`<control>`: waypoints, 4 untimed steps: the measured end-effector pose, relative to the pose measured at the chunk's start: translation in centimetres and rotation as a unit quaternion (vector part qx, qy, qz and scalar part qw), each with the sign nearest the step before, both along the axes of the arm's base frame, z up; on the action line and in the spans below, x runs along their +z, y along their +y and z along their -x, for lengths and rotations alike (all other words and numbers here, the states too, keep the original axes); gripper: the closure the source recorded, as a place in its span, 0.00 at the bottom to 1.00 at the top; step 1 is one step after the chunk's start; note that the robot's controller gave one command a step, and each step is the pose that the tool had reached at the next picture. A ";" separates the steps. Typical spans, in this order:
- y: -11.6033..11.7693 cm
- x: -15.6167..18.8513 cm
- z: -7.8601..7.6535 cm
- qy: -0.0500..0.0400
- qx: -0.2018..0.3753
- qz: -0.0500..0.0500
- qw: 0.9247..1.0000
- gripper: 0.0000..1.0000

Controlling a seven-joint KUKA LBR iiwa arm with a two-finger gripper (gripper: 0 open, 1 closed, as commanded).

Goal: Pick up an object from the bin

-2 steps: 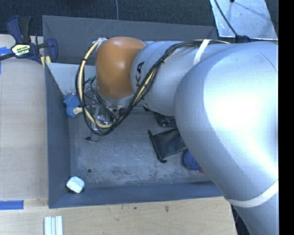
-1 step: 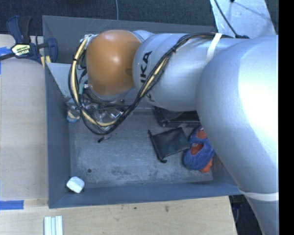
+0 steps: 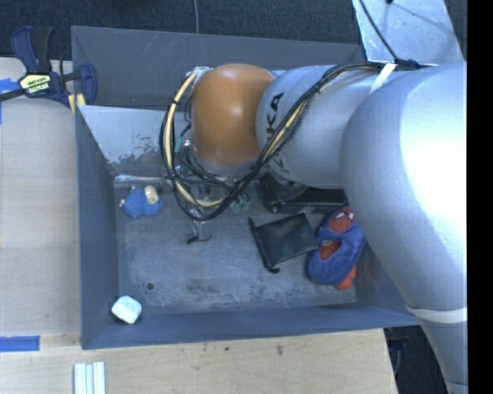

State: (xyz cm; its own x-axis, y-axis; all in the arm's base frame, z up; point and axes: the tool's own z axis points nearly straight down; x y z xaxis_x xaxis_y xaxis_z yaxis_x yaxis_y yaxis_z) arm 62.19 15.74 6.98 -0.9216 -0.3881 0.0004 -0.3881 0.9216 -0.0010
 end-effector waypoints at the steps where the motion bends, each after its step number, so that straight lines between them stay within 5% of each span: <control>1: 8.9 0.1 -0.3 -0.003 0.085 -0.002 0.996 0.00; 2: 8.7 0.1 -0.3 -0.002 0.082 -0.001 0.997 1.00; 3: 8.7 11.1 -0.6 -0.006 0.081 -0.002 0.997 1.00; 4: 8.8 13.0 -0.8 -0.004 0.080 -0.002 0.997 1.00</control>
Offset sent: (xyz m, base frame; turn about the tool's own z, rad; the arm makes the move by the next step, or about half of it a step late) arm 0.0023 0.0867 0.0002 -0.1664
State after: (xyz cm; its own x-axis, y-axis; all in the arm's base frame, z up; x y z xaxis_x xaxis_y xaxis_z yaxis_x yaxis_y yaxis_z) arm 62.96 24.51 19.95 -0.8484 -0.5293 -0.0077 -0.5293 0.8485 -0.0012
